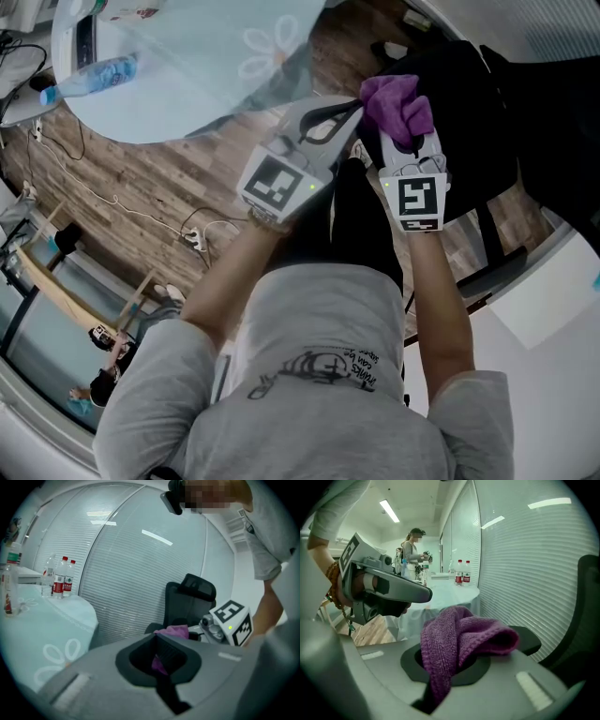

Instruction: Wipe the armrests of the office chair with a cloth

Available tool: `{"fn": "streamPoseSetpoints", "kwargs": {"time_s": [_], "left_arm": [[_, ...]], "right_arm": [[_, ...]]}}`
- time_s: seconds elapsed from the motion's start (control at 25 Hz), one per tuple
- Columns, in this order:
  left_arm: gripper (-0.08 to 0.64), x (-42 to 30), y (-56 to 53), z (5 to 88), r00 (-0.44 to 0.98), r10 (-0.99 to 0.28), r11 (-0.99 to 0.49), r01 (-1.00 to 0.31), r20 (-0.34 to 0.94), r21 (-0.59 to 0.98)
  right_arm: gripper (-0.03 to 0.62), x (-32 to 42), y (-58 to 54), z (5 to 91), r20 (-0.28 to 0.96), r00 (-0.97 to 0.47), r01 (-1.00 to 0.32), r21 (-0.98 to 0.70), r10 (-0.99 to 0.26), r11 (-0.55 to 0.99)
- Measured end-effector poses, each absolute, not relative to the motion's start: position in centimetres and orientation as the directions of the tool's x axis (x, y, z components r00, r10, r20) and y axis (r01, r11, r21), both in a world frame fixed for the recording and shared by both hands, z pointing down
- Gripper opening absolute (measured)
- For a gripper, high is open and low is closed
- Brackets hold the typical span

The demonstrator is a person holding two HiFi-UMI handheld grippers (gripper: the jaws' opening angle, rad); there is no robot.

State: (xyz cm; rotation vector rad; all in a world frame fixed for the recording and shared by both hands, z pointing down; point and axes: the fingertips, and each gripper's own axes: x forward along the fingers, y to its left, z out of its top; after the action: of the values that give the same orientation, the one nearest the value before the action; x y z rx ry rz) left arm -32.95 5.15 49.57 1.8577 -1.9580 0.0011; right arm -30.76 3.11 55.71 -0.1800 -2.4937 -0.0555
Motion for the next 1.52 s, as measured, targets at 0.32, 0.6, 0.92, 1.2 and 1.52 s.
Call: {"fn": "streamPoseSetpoints", "kwargs": {"time_s": [0.32,0.6,0.92,1.2,1.52], "left_arm": [[0.0,-32.6,4.4,49.6,0.025,-0.948,0.07,-0.957,0.318,0.282],[0.0,-32.4,3.8,49.2,0.033,-0.95,0.062,-0.955,0.311,0.292],[0.0,-32.2,4.0,49.8,0.042,-0.943,0.057,-0.957,0.331,0.283],[0.0,-32.4,4.6,49.7,0.026,-0.94,0.074,-0.957,0.339,0.279],[0.0,-32.4,4.7,50.1,0.02,-0.939,0.082,-0.957,0.344,0.28]], "right_arm": [[0.031,-30.5,1.4,55.8,0.61,-0.787,0.13,0.028,0.086,0.991],[0.031,-30.2,-5.2,56.4,0.634,-0.774,0.078,0.102,-0.004,0.992],[0.031,-30.6,-13.9,57.1,0.65,-0.754,0.007,0.158,-0.099,0.987],[0.029,-31.1,-16.5,57.0,0.656,-0.74,-0.046,0.174,-0.151,0.984],[0.029,-31.7,-10.2,56.6,0.641,-0.762,0.033,0.171,-0.086,0.985]]}}
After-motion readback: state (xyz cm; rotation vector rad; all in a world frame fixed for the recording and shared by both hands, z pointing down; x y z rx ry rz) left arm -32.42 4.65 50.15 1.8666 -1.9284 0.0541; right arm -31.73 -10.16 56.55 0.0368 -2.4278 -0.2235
